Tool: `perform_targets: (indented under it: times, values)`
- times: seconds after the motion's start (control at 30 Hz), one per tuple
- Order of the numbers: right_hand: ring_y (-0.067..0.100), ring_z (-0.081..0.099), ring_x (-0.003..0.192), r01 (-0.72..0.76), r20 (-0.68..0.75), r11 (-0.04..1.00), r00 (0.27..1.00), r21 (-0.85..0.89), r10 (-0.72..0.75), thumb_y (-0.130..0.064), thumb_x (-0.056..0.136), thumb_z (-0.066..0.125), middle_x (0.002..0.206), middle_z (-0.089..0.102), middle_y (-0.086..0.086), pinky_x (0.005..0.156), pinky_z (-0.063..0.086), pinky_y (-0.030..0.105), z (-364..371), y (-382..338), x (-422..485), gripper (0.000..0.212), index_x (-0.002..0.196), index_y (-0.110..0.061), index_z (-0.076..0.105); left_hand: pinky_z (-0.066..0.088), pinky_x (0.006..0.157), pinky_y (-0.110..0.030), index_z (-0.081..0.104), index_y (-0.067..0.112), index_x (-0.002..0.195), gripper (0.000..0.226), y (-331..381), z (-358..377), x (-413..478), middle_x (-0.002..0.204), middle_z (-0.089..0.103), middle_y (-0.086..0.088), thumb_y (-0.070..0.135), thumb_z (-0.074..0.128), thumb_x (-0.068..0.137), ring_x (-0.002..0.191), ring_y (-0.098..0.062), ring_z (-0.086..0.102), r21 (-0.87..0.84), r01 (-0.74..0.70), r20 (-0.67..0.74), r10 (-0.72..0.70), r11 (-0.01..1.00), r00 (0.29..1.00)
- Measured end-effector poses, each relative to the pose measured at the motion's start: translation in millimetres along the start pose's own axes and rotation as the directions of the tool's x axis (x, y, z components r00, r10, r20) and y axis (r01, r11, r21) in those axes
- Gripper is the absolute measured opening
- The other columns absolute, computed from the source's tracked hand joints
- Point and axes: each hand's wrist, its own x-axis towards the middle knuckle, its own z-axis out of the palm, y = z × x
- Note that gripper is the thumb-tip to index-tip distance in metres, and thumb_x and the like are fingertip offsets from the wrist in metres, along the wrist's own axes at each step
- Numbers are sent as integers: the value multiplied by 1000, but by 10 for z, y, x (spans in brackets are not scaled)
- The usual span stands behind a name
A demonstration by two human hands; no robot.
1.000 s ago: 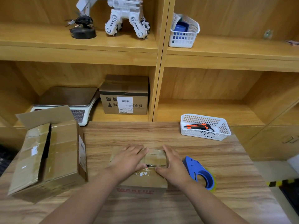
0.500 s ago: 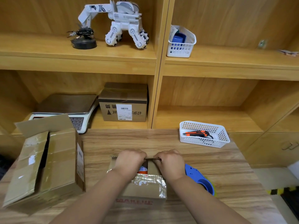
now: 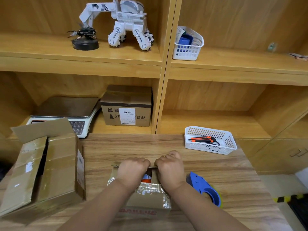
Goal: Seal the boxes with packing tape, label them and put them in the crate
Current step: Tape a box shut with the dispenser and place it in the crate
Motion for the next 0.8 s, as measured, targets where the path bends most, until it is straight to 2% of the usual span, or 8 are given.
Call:
perform_targets:
  times: [0.23,0.37,0.47,0.53,0.63,0.73,0.77,0.8]
  values:
    - [9,53,51,84,-108,996,990,-30,-87,-1,52,72,53,58,-12,94,40,33,122,181,-134,28,67,-25,72,25,35,-15,58,26,52,45,-9,25,-36,45,52,10,16,84,17,36,-10,47,22,15,0,-15,1000,1000]
    - [7,59,54,53,-175,998,983,26,-48,-5,68,45,59,65,-12,94,38,30,105,275,-229,37,75,-25,75,18,39,-16,60,25,51,45,-10,40,-52,44,50,10,10,81,14,35,-10,45,25,34,13,-34,999,999]
    - [6,60,52,21,-220,997,975,76,-3,-6,69,39,59,66,-11,90,43,30,102,274,-234,40,70,-23,75,19,38,-16,58,24,50,46,4,45,-48,43,49,10,10,81,13,34,-11,44,29,34,-5,-34,999,999]
    - [6,60,50,1,-224,995,974,101,21,-6,70,43,60,67,-11,86,50,29,125,279,-228,36,68,-23,75,19,38,-15,57,24,50,46,11,41,-51,42,48,10,10,80,13,33,-11,44,40,35,-11,-34,999,999]
    - [6,62,54,12,-226,994,974,111,13,-5,62,64,63,69,-11,90,44,26,169,322,-256,23,71,-23,75,21,38,-15,58,25,53,44,-6,58,-84,44,49,10,11,80,18,35,-9,45,42,-11,10,10,999,1000]
    - [7,66,65,66,-225,987,974,146,-31,-8,54,66,74,72,-10,89,41,24,161,385,-332,29,78,-21,76,43,40,-15,68,28,77,19,-36,5,-182,66,67,11,32,75,60,53,-8,62,-18,-97,-37,97,995,995]
    - [7,67,70,83,-228,986,973,148,-48,-7,57,63,79,73,-10,87,43,24,145,403,-364,30,81,-20,76,52,53,-17,69,30,93,23,-60,4,-220,86,72,12,44,56,80,72,-7,68,-38,-98,-47,97,994,994]
    - [7,68,75,95,-223,983,973,155,-59,-5,61,61,84,74,-9,86,46,25,145,422,-405,33,86,-19,76,54,75,-18,65,31,114,45,-60,-24,-263,112,68,12,54,34,90,98,-6,66,-62,-67,-26,66,996,998]
